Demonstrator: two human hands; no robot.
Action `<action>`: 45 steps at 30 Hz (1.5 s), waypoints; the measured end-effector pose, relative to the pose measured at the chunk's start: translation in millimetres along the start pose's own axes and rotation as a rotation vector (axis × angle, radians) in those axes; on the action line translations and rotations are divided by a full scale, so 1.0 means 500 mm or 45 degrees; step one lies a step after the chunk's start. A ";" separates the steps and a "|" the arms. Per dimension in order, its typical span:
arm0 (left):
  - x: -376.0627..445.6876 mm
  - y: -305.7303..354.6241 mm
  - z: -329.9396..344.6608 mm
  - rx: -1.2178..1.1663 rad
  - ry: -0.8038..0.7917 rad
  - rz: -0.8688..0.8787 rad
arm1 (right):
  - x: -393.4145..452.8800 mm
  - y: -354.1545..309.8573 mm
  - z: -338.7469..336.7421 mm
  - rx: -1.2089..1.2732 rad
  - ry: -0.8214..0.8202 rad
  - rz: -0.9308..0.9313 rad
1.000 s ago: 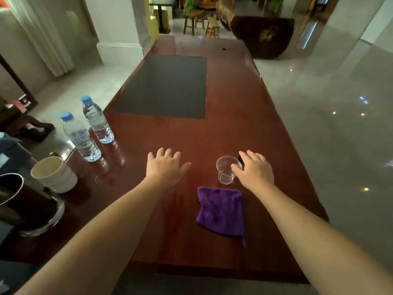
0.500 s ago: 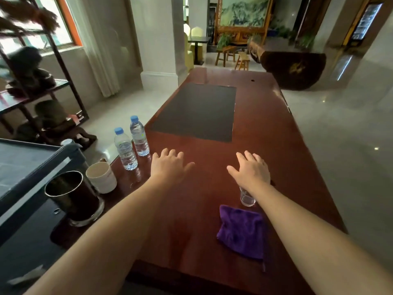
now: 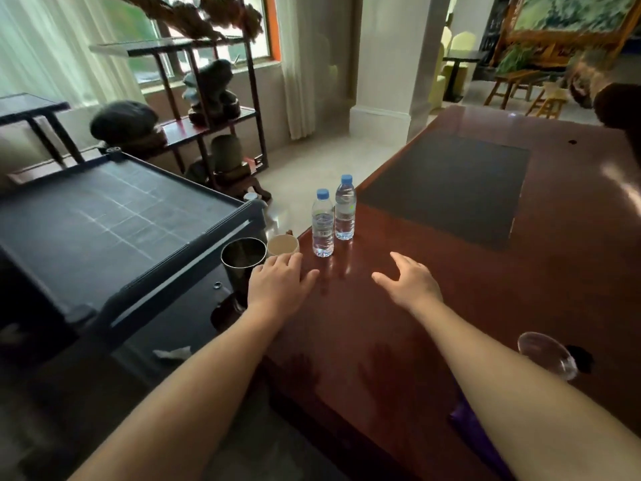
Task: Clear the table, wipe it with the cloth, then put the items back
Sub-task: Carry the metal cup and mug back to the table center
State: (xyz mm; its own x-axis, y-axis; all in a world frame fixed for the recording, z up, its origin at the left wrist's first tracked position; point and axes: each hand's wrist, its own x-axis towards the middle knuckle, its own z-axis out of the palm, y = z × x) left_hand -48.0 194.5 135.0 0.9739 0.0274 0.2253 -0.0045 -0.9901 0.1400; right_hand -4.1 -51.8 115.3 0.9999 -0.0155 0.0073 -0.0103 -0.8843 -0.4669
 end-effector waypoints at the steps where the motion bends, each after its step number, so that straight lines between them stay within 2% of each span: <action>1: -0.009 -0.022 0.000 0.004 0.004 -0.034 | 0.009 -0.022 0.015 0.014 -0.022 -0.028; 10: -0.045 -0.158 0.012 -0.048 0.044 -0.410 | 0.067 -0.168 0.121 0.146 -0.162 -0.158; 15: -0.020 -0.183 0.052 -0.513 0.050 -0.712 | 0.106 -0.189 0.177 0.296 -0.244 -0.120; 21: 0.025 -0.214 0.139 -0.854 0.022 -0.887 | 0.175 -0.200 0.276 0.491 -0.323 -0.028; 24: 0.037 -0.237 0.182 -0.969 0.079 -0.883 | 0.210 -0.210 0.323 0.571 -0.359 -0.013; 28: 0.045 -0.254 0.220 -1.127 0.134 -0.773 | 0.255 -0.224 0.371 0.692 -0.349 -0.007; 32: 0.056 -0.264 0.242 -1.271 0.151 -0.781 | 0.287 -0.240 0.403 0.787 -0.328 -0.028; 45: 0.080 -0.276 0.253 -1.276 0.205 -0.729 | 0.268 -0.256 0.413 0.911 -0.197 -0.124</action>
State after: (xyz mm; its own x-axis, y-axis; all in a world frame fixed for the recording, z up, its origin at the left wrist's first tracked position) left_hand 20.3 314.9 2.7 0.8520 0.5235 -0.0081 0.1793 -0.2772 0.9439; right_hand 134.1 155.6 -6.7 0.9868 0.1602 -0.0221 0.0370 -0.3566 -0.9335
